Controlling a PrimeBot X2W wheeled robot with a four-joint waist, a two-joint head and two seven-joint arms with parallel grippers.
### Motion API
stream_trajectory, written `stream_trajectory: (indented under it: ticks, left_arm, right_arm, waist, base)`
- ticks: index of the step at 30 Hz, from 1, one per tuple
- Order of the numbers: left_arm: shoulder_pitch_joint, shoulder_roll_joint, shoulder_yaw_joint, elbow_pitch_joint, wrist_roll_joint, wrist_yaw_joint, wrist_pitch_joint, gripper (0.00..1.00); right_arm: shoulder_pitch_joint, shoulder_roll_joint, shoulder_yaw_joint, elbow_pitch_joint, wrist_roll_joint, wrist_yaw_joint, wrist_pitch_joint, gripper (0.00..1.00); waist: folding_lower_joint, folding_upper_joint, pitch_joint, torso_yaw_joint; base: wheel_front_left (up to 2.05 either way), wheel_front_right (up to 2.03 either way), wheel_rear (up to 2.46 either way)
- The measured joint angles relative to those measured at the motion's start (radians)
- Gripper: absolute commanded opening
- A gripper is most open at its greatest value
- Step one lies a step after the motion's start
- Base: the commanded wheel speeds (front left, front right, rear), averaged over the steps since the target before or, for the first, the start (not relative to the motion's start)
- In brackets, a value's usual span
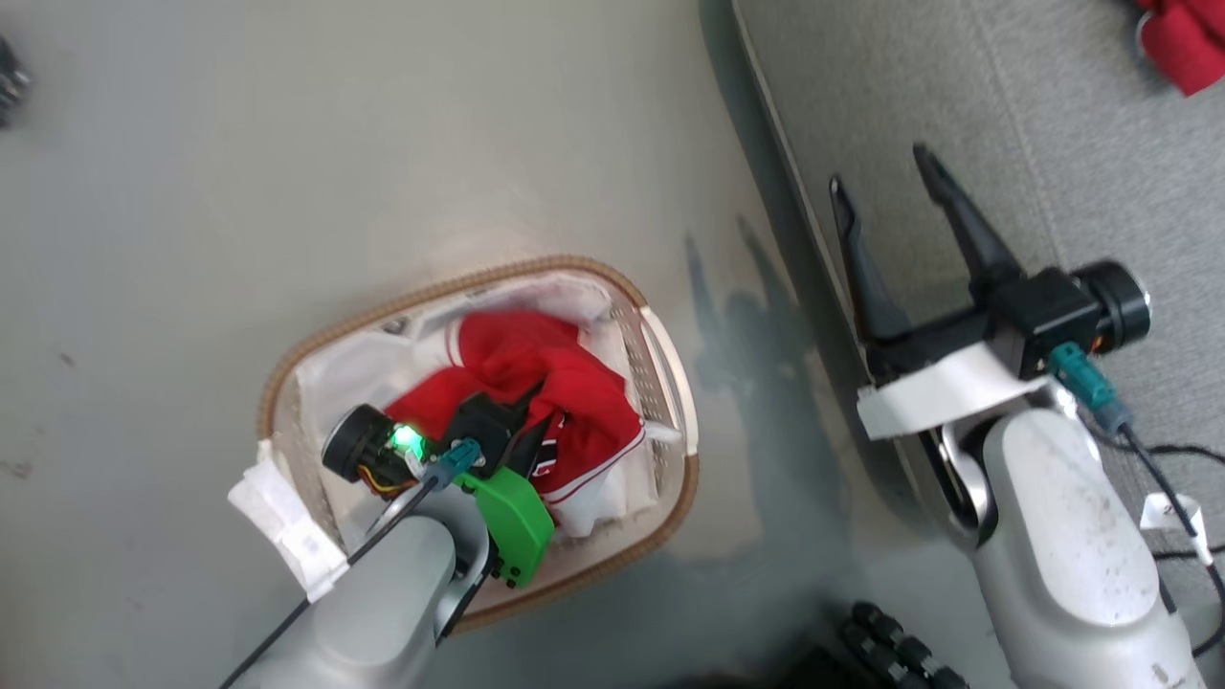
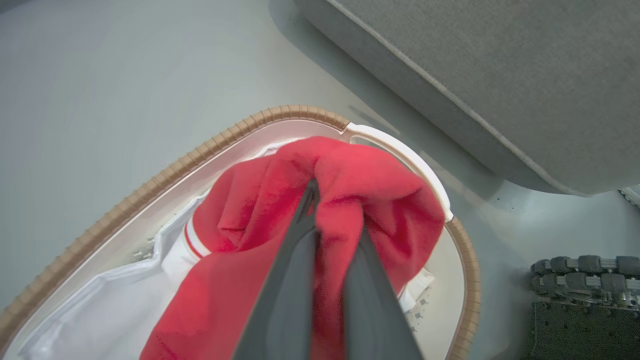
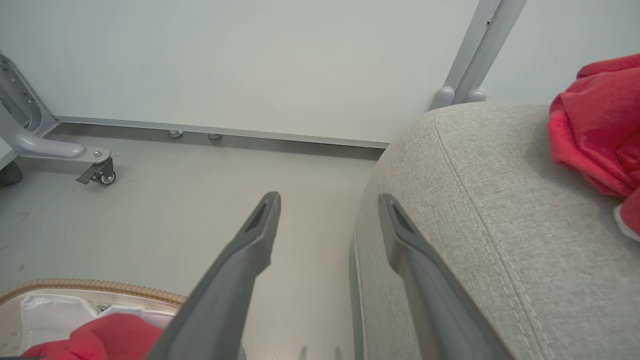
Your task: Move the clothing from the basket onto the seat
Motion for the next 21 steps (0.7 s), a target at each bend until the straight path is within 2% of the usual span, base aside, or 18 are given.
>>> stream_trajectory:
  ticks: [9, 21]
  left_arm:
    - [0.085, 0.035, 0.071, -0.155, 0.03, 0.0, 0.0, 0.0]
    - [0.037, 0.145, 0.052, -0.262, 0.025, 0.0, 0.0, 0.0]
  right_arm:
    - [0.148, 0.0, -0.002, 0.064, -0.028, 0.0, 0.0, 1.0]
    - [0.265, 0.0, 0.046, 0.116, -0.026, 0.0, 0.0, 1.0]
  waist:
    - [0.0, 0.0, -0.228, 0.046]
    - [-0.0001, 0.0, -0.527, 0.085]
  base:
    - [0.0, 0.0, 0.0]
    - [0.0, 0.0, 0.0]
